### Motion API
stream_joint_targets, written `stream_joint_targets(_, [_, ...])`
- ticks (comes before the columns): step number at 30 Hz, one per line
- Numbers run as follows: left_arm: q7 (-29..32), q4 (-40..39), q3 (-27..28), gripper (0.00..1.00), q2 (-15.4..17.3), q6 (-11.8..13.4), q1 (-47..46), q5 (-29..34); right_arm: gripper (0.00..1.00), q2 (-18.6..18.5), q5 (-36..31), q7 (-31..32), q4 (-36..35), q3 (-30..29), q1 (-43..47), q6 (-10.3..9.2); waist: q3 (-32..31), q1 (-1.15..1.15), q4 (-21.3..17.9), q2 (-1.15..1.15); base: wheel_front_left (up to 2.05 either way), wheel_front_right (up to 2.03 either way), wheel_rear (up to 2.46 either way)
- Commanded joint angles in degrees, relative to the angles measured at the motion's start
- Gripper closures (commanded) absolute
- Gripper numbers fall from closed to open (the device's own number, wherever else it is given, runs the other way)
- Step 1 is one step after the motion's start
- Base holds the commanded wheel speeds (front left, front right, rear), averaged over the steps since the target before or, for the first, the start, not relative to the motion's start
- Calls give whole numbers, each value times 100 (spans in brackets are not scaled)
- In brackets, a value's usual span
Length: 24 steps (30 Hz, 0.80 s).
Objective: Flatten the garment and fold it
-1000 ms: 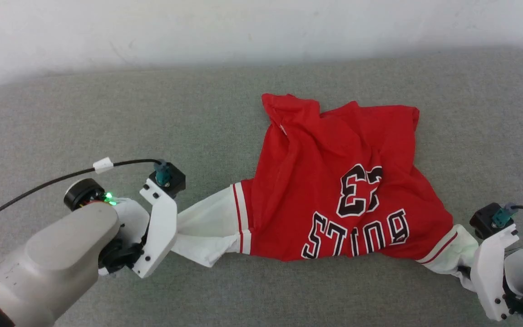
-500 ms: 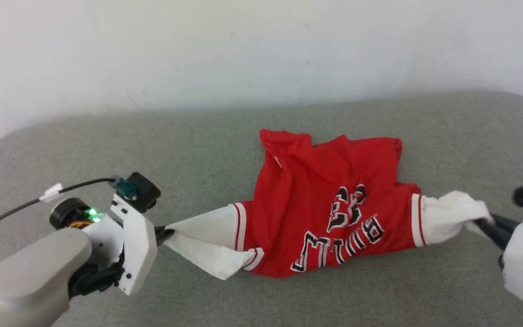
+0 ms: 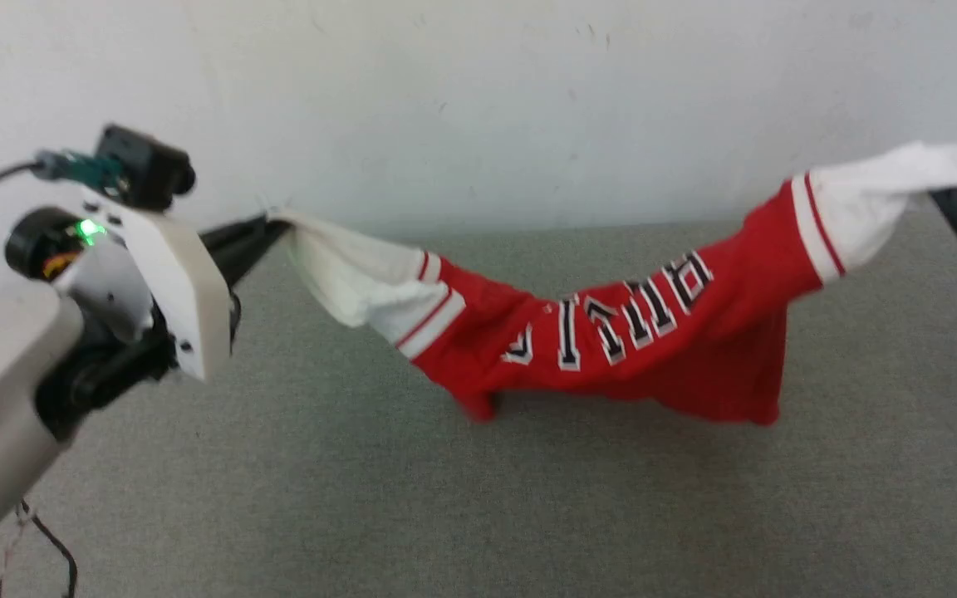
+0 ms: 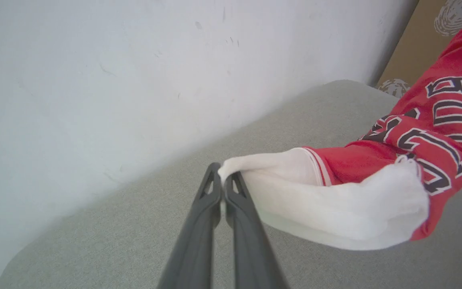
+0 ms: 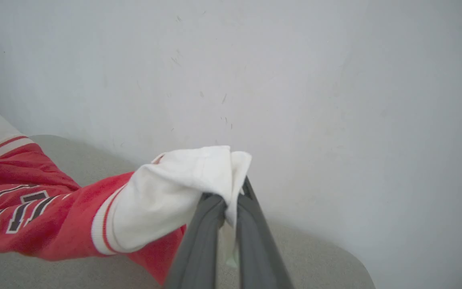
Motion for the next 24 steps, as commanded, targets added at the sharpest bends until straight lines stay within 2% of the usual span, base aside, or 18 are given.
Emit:
stream_joint_targets(1, [-65, 63, 142, 100, -32, 51, -195, -78, 100, 121, -74, 24, 49, -44, -313, -5, 86, 1, -3, 0, 0, 0, 0])
stream_joint_targets(11, [-403, 990, 1030, 100, -584, 226, -1548, -305, 100, 853, -518, -25, 1274, -8, -2724, -5, 763, 1, 35, 0, 0, 0, 0])
stream_joint_targets(18, [-873, 1930, 1412, 100, -1076, 234, -2734, -46, 100, 1321, -1211, -393, 2613, -255, -4538, -5, 1469, 1, 110, 0, 0, 0, 0])
stream_joint_targets(24, [-1226, 2842, 1584, 100, -1551, 230, -3727, 178, 100, 1556, -2041, -626, 3758, -299, -5957, -5, 2240, 1, 159, 0, 0, 0, 0])
